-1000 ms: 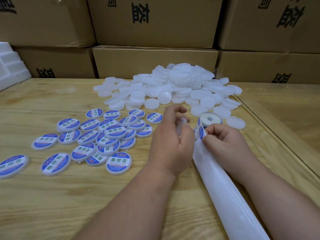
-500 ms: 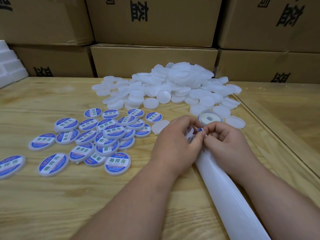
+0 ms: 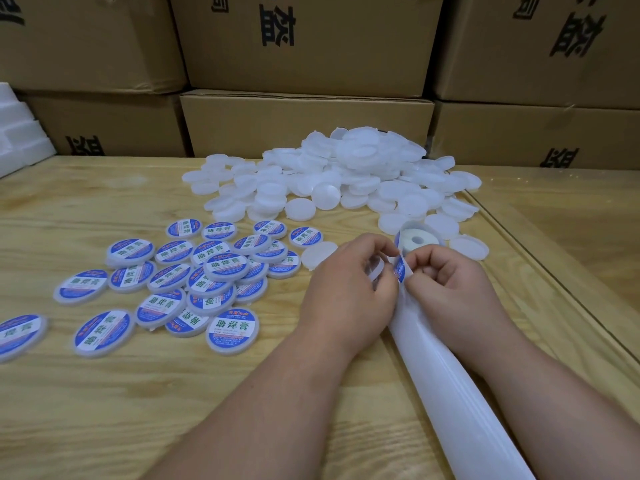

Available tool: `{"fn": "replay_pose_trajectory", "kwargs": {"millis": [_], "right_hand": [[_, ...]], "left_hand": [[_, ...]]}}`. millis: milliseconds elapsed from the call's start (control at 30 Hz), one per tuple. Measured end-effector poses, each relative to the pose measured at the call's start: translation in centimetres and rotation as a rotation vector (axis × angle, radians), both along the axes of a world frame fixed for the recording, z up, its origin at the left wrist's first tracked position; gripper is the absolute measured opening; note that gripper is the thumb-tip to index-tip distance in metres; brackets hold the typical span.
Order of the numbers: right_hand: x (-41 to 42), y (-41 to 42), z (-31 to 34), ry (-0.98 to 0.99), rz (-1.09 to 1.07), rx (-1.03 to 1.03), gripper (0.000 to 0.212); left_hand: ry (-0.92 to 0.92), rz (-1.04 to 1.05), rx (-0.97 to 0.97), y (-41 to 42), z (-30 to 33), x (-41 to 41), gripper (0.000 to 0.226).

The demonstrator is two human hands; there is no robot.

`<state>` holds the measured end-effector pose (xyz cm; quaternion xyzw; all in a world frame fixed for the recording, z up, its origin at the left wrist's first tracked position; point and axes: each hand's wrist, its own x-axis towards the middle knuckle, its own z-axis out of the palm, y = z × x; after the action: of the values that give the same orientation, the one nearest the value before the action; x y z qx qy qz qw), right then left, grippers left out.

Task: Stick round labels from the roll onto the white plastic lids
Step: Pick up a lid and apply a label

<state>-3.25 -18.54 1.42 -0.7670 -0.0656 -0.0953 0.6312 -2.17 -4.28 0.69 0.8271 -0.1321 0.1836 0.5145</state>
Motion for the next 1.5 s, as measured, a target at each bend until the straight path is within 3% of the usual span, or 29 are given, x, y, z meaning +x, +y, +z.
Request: {"fn": "replay_pose_trajectory", "kwargs": {"millis": [167,800,1000,1167,1300,1500], "right_hand": [[0.1,0.1,0.0,0.022,0.007,0.003,0.005],[0.1,0.3,0.3,0.017,-0.018,0.008,0.016],[0.1,0.2,0.2,0.040,-0.069,0.002,0.006],[0.1,0.0,0.5,0.072,-0.063,0.142,0.009],[0.1,-0.5,0.6,0.079,-0.062,0.204,0.027],[-0.1,-0.2,0.8,0.100,0.000,0.229,0.013]], "left_hand": [[0.010,-0.004,-0.032,-0.1,0.0,0.0,0.019],[0.003,-0.027,-0.036,0.0,-0.1,0.2,0.014],[0.017,-0.037,-0.049,-0.1,0.2,-0.1,0.011],[0.066,-0.090,-0.085,0.0,0.4,-0.2,0.007],[0.099,-0.140,-0.065,0.1,0.3,-0.4,0.017],[0.096,-0.097,-0.044,0.0,0.2,-0.2,0.021]]}}
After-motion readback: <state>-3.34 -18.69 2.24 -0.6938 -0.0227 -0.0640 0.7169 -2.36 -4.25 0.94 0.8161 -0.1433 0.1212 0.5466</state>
